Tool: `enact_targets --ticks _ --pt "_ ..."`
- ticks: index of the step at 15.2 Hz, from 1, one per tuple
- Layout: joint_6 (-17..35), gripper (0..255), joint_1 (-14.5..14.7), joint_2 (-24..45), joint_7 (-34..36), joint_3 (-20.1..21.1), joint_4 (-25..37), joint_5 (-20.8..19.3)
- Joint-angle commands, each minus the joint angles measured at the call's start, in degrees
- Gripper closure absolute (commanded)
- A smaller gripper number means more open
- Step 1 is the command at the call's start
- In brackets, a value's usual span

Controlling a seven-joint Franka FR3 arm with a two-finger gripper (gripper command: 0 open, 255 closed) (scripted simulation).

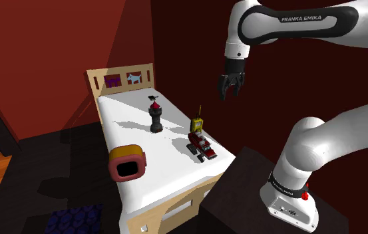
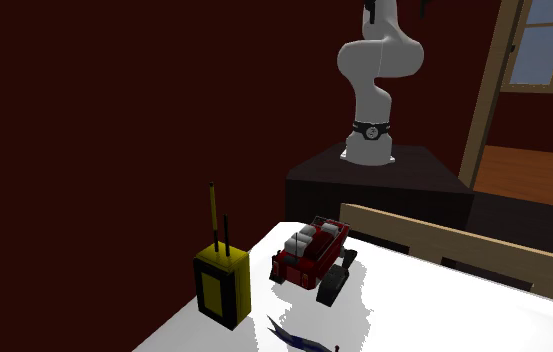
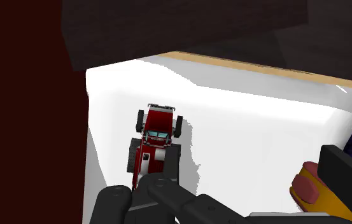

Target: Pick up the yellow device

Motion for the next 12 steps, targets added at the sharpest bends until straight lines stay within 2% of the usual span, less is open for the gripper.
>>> enact_targets --ticks 1,7,12 --pt "0.0 0 0.0 0.0 0.0 0.0 0.0 0.0" --pt "6.7 0 -0.2 10.5 -9.9 -5.6 2.0 -3.8" --pt "11.8 0 -0.2 20.7 -18.0 -9.7 5.9 -5.4"
